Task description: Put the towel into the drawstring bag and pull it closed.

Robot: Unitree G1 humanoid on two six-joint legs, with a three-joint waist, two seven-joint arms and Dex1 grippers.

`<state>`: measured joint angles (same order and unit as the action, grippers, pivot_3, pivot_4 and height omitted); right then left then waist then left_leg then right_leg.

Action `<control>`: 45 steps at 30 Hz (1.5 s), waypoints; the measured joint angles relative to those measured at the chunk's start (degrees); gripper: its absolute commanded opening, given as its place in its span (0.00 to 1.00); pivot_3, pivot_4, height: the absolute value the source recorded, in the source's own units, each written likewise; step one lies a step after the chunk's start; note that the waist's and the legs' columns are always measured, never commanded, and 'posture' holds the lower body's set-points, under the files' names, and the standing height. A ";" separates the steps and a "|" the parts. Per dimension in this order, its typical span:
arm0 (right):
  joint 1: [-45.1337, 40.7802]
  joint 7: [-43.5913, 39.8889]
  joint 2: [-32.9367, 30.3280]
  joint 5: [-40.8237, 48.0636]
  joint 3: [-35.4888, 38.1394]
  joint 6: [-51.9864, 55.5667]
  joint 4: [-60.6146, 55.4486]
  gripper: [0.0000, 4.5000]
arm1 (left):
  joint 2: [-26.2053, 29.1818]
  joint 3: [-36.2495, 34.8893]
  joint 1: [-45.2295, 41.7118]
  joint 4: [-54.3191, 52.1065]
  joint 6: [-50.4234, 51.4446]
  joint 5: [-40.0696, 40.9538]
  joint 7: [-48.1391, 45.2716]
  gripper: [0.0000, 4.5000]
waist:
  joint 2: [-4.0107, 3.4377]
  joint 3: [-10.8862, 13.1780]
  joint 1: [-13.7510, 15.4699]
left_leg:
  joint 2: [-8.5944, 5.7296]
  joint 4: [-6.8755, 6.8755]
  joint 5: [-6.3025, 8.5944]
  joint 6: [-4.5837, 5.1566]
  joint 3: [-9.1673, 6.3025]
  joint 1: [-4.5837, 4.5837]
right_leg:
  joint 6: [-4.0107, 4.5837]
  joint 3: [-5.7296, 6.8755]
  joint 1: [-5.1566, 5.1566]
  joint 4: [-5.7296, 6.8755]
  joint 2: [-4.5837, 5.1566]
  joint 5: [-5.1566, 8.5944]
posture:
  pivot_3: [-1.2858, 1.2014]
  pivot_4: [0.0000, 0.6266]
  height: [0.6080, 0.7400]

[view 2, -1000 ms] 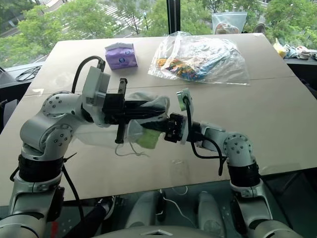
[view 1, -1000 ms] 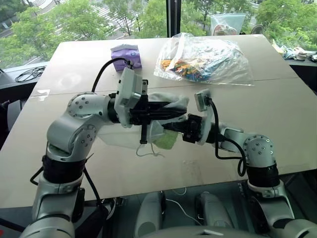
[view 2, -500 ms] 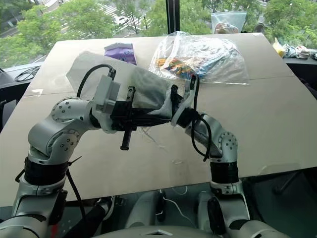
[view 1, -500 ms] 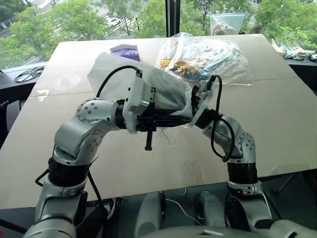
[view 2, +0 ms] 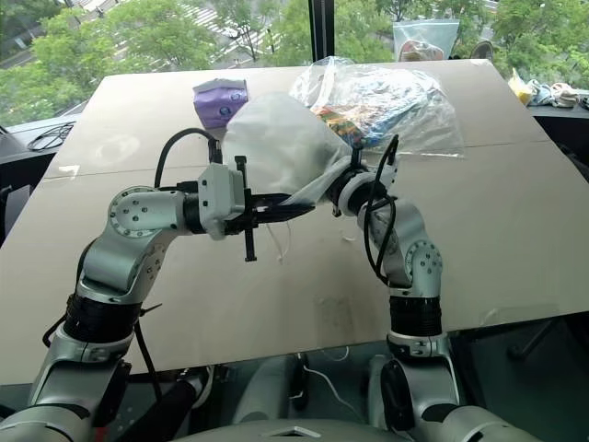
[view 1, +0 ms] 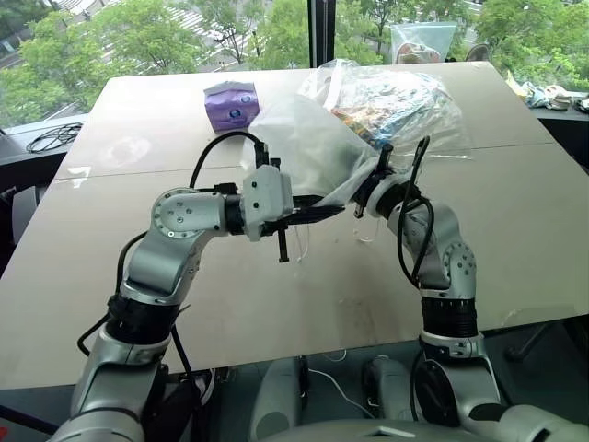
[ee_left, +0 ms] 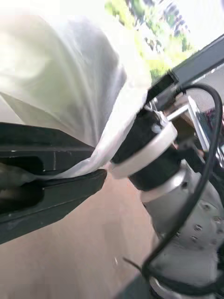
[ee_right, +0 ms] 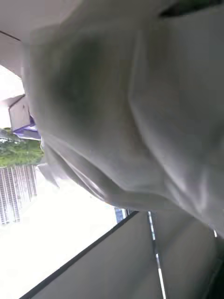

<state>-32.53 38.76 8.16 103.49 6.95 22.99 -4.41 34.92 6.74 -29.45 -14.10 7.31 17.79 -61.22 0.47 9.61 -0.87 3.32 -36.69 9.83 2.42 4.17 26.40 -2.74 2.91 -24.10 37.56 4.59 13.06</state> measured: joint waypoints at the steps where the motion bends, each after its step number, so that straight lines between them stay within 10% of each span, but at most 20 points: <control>1: -0.05 0.42 0.00 -0.68 0.06 -0.96 0.09 0.40 | -0.52 0.03 0.06 0.36 -0.74 -0.89 0.91 0.00 | 0.00 0.00 0.01 | 0.00 0.01 0.00 0.00 0.01 0.00 | 0.00 -0.01 -0.01 0.00 0.00 0.00 | 0.52 0.24 1.00; 7: -1.37 3.13 -0.36 -5.48 0.41 -4.22 2.11 0.99 | -5.25 0.35 -1.70 8.42 -6.04 -10.70 13.33 0.00 | 0.00 0.00 0.01 | 0.00 0.02 0.00 0.00 0.04 0.01 | -0.15 -0.03 -0.05 0.03 -0.01 -0.09 | 0.52 0.24 1.00; 20: -2.80 -4.31 -13.42 -11.22 -6.05 17.93 -0.03 0.99 | -10.28 -7.34 -8.75 17.96 0.47 -7.18 25.44 0.00 | 0.01 0.00 0.07 | -0.02 0.05 -0.01 0.01 0.10 0.09 | -0.18 -0.01 -0.11 0.01 0.00 -0.10 | 0.52 0.24 1.00; 33: -2.93 -39.32 -32.21 -32.56 -13.88 28.27 -13.58 0.99 | -11.90 -8.50 -12.00 18.17 3.75 -5.37 26.34 0.00 | 0.07 -0.01 0.20 | -0.03 0.05 -0.01 0.01 0.14 0.11 | -0.18 0.05 -0.11 -0.06 -0.01 -0.10 | 0.52 0.24 1.00; 45: -2.93 -49.38 -27.49 -53.13 -20.20 25.38 -14.90 0.99 | -12.62 -8.35 -11.93 16.66 6.60 -2.84 23.77 0.00 | 0.09 0.00 0.30 | -0.03 0.02 -0.01 0.00 0.26 0.13 | -0.18 0.09 -0.10 -0.05 -0.01 -0.10 | 0.52 0.24 1.00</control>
<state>-35.45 -10.62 -19.33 50.35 -13.25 48.36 -19.31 22.30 -1.60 -41.38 2.56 13.91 14.95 -37.44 0.56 9.61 -0.57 3.29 -36.67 9.82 2.42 4.43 26.53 -2.92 3.00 -24.20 37.52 4.57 12.96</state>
